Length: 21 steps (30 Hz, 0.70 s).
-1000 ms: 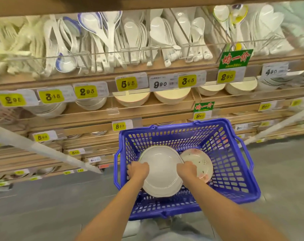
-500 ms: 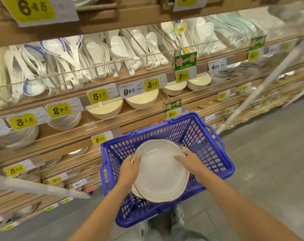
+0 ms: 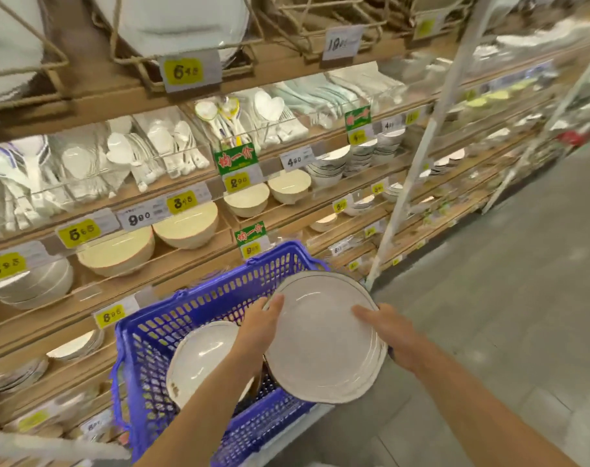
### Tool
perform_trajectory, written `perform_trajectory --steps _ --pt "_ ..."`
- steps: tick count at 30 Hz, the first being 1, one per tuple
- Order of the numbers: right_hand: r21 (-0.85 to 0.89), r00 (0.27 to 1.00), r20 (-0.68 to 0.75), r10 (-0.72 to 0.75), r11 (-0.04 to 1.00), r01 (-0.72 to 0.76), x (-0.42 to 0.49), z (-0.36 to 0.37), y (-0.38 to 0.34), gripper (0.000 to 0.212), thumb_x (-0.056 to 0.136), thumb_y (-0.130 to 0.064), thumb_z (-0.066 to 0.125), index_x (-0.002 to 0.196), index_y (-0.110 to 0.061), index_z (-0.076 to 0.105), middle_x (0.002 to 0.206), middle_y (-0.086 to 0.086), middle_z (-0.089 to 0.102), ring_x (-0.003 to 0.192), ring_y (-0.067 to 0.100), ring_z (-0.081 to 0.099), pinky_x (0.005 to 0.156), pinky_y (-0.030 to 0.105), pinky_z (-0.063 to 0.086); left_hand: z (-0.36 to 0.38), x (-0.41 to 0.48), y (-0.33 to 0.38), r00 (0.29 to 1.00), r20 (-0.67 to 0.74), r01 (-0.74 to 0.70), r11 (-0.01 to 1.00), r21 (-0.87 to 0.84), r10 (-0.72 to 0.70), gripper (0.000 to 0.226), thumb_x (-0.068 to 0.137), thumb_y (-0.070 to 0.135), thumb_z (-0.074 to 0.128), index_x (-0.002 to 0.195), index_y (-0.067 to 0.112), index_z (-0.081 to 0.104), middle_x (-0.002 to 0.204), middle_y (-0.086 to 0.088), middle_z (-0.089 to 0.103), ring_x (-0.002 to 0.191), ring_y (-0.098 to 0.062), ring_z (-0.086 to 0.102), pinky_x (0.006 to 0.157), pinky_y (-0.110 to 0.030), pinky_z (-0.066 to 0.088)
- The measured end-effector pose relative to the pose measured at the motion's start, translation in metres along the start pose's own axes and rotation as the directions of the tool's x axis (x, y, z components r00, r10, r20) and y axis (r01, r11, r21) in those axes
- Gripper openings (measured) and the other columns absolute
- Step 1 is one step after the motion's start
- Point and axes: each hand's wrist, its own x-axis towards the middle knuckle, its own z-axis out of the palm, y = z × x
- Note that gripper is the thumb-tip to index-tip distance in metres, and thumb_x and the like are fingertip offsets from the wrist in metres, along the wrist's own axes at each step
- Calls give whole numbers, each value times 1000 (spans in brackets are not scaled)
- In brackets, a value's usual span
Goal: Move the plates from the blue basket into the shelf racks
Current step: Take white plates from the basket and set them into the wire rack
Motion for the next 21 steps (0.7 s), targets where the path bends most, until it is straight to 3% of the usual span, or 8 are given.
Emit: perform_trajectory --steps 3,4,7,9,12,15,18,21 --pt "-17 999 -44 -6 1000 6 -7 -53 1 19 91 -24 65 101 -7 69 90 8 75 86 25 71 83 41 58 51 -11 15 999 53 -1 999 34 -1 41 97 46 48 114 13 66 111 -12 68 104 -31 64 98 -49 48" --pt "3 999 -48 0 1000 0 -9 -72 2 22 92 -24 65 103 -6 69 91 9 75 88 27 71 86 43 57 68 -14 17 997 72 -12 998 69 7 43 97 47 46 114 13 66 109 -9 69 104 -30 64 97 -46 49" --pt "61 999 -41 1 998 1 -15 -128 7 14 93 -21 63 94 -8 68 77 3 76 72 19 73 65 31 60 119 -22 24 997 70 -47 989 139 38 37 98 47 45 106 19 67 88 7 66 81 -8 63 69 -10 47" --pt "89 998 -56 -20 996 25 -19 -161 10 9 94 -18 62 89 -12 65 71 0 75 63 14 73 50 23 54 152 -26 28 995 81 -73 982 176 60 29 99 41 46 101 22 67 79 13 63 69 3 57 55 1 40" --pt "79 993 -105 -43 995 52 -27 -209 13 10 94 -18 62 91 -11 69 77 4 76 68 17 73 56 26 56 201 -34 31 990 132 -73 985 157 52 41 97 42 50 120 11 62 109 -3 66 104 -20 62 96 -27 45" --pt "70 986 -163 -35 996 47 -36 -250 16 14 94 -18 61 88 -10 71 79 6 76 72 20 73 67 32 59 244 -38 35 983 182 -62 981 185 28 45 96 46 50 125 13 58 119 -3 61 109 -20 54 97 -32 39" --pt "81 981 -191 -16 996 32 -38 -279 17 16 95 -18 59 93 -8 72 87 10 76 83 28 73 83 44 57 276 -35 43 981 195 -52 974 222 8 20 95 50 48 97 31 54 87 15 51 76 -2 45 75 -19 38" --pt "103 976 -216 -9 994 32 -31 -295 13 19 96 -18 58 102 -5 70 93 13 75 89 32 72 88 48 55 294 -34 59 983 185 -16 979 201 -22 31 94 53 49 70 35 43 69 18 39 59 4 34 47 -14 30"
